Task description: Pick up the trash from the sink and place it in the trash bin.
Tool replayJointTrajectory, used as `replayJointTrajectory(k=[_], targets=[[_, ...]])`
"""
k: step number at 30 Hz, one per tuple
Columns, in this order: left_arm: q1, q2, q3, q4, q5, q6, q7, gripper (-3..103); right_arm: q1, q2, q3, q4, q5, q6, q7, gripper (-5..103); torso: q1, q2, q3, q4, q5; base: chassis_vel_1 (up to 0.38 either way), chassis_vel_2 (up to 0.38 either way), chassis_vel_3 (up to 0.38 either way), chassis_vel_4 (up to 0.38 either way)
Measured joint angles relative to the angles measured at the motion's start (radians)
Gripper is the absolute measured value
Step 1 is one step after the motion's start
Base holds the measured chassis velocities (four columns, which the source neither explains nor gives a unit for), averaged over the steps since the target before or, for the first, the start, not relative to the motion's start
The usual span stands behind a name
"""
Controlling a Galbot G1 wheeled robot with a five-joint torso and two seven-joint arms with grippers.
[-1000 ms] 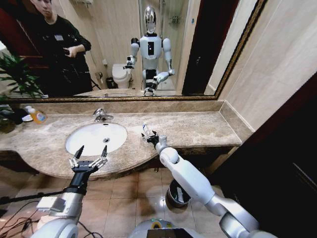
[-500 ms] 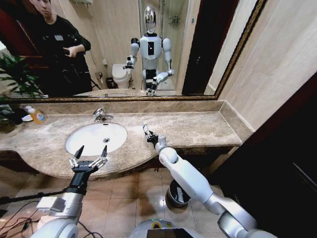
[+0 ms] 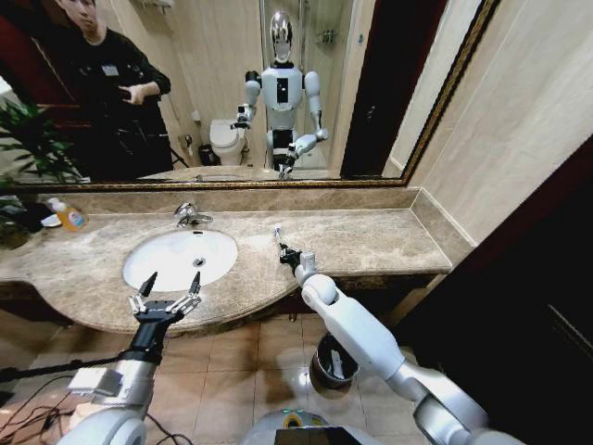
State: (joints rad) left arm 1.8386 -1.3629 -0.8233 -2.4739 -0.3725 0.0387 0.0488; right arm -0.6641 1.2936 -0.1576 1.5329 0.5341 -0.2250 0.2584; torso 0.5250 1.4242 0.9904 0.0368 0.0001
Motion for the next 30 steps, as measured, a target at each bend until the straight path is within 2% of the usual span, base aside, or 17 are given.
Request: replayJointTrajectory(k=[7, 9, 20, 23, 24, 26, 27, 29, 30], targets=[[0.000, 0.000, 0.000, 0.000, 0.000, 0.000, 0.000, 100, -0.074, -0.072, 0.051, 0.135, -0.005, 0.006, 0.010, 0, 0.000, 0.000, 0.000, 0.0001, 0.0000, 0.000, 0.000, 0.000, 0.000], [0.000, 0.000, 0.000, 0.000, 0.000, 0.000, 0.000, 100, -0.141, -0.119, 0.090, 0.222, -0.005, 0.004, 0.006, 0, 0.000, 0.000, 0.000, -0.0001, 0.0001, 0.000, 0.000, 0.000, 0.000], [0.000, 0.000, 0.000, 0.000, 0.000, 0.000, 0.000, 100, -0.356, -0.260, 0.244, 0.470, -0.005, 0.012, -0.007, 0, 0.000, 0.000, 0.000, -0.0001, 0.0003, 0.000, 0.000, 0.000, 0.000], [0.000, 0.000, 0.000, 0.000, 0.000, 0.000, 0.000, 100, -0.476, -0.312, 0.286, 0.559, -0.009, 0.045, 0.024, 0, 0.000, 0.000, 0.000, 0.0000, 0.0001, 0.000, 0.000, 0.000, 0.000], [0.000, 0.000, 0.000, 0.000, 0.000, 0.000, 0.000, 100, -0.476, -0.312, 0.286, 0.559, -0.009, 0.045, 0.024, 0, 0.000, 0.000, 0.000, 0.0000, 0.0001, 0.000, 0.000, 0.000, 0.000], [0.000, 0.000, 0.000, 0.000, 0.000, 0.000, 0.000, 100, -0.612, -0.328, 0.322, 0.625, -0.017, 0.066, 0.050, 0, 0.000, 0.000, 0.000, -0.0001, 0.0000, 0.000, 0.000, 0.000, 0.000], [0.000, 0.000, 0.000, 0.000, 0.000, 0.000, 0.000, 100, -0.612, -0.328, 0.322, 0.625, -0.017, 0.066, 0.050, 0, 0.000, 0.000, 0.000, -0.0001, 0.0000, 0.000, 0.000, 0.000, 0.000], [0.000, 0.000, 0.000, 0.000, 0.000, 0.000, 0.000, 100, -0.750, -0.324, 0.365, 0.671, -0.044, 0.099, 0.069, 0, 0.000, 0.000, 0.000, -0.0003, 0.0001, 0.000, 0.000, 0.000, 0.000], [0.000, 0.000, 0.000, 0.000, 0.000, 0.000, 0.000, 100, -0.762, -0.321, 0.369, 0.673, -0.048, 0.104, 0.070, 0, 0.000, 0.000, 0.000, -0.0002, 0.0000, 0.000, 0.000, 0.000, 0.000]])
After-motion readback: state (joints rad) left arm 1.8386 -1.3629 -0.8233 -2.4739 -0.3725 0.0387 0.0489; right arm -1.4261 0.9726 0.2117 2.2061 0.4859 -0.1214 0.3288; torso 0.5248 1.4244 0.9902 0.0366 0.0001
